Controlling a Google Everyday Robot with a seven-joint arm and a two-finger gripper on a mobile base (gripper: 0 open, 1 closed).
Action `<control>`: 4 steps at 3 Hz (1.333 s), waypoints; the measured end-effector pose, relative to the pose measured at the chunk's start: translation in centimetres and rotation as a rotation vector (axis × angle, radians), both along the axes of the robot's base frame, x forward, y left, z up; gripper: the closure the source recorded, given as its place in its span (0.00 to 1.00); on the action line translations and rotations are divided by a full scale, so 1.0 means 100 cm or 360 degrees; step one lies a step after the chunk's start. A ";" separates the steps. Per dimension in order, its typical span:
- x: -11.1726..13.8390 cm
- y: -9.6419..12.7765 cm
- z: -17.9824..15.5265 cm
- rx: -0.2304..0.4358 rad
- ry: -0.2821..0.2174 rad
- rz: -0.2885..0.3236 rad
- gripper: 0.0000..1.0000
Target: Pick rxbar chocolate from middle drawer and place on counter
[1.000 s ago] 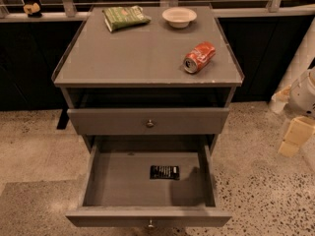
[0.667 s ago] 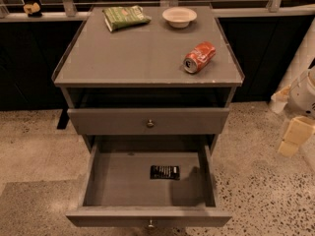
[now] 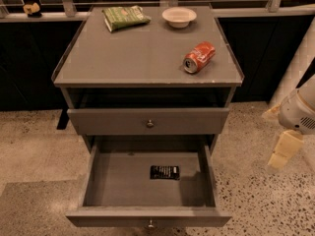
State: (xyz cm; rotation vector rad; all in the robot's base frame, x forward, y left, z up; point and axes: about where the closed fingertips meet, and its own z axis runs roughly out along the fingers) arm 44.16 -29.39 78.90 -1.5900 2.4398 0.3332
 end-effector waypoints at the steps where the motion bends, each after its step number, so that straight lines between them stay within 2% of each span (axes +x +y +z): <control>1: -0.006 0.012 -0.038 0.0091 0.0138 0.0007 0.00; 2: -0.010 0.034 -0.075 0.0065 0.0225 0.0056 0.00; 3: -0.009 0.064 -0.109 0.0006 0.0209 0.0189 0.00; 4: -0.009 0.064 -0.109 0.0006 0.0209 0.0189 0.00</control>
Offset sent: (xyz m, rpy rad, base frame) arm -0.0204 0.0580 -0.1260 0.0070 0.2197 0.0741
